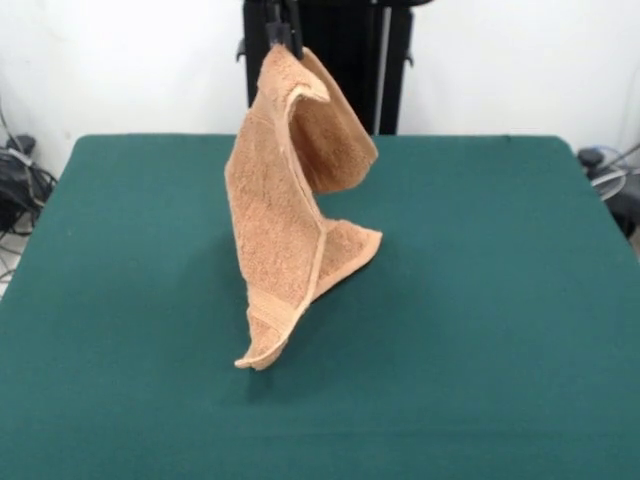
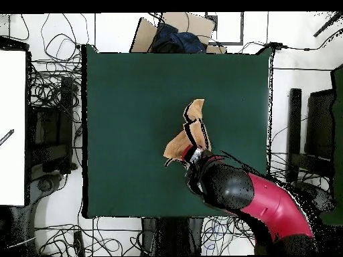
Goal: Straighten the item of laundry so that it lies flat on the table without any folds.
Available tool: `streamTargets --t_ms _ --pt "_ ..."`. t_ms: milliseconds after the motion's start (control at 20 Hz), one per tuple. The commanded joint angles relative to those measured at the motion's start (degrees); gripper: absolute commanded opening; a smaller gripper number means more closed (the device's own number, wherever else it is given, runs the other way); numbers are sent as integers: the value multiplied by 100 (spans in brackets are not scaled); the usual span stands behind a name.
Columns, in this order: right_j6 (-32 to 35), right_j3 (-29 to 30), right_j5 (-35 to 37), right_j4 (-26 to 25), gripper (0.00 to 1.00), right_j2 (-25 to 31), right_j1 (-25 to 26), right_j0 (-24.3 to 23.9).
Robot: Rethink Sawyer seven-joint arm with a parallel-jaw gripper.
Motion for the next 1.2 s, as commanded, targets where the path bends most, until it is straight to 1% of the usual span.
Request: streamTargets --t_ms 50,200,250,300,400,450,600,800,900,950,1200 --pt "-1466 58 1270 -502 0 397 -528 -411" --pt "-1664 20 1353 -639 0 474 -542 -731" --pt "-1694 -43 1321 -797 0 472 -516 -799" --pt "-1625 -298 1411 -1117 0 391 -426 -757" --pt "-1648 -404 1262 -1490 0 402 -313 -920" --pt "-1662 -440 1200 -1589 0 446 -221 -1020" --pt "-1703 -470 1032 -1776 0 623 60 -1331" --pt "-1601 -518 938 -1966 0 844 393 -1577" --pt "-1687 -505 800 -2053 0 1069 486 -1730" --pt "-1583 -483 900 -2055 100 1203 540 -1831" --pt "-1481 -490 733 -2099 100 1330 598 -1886"
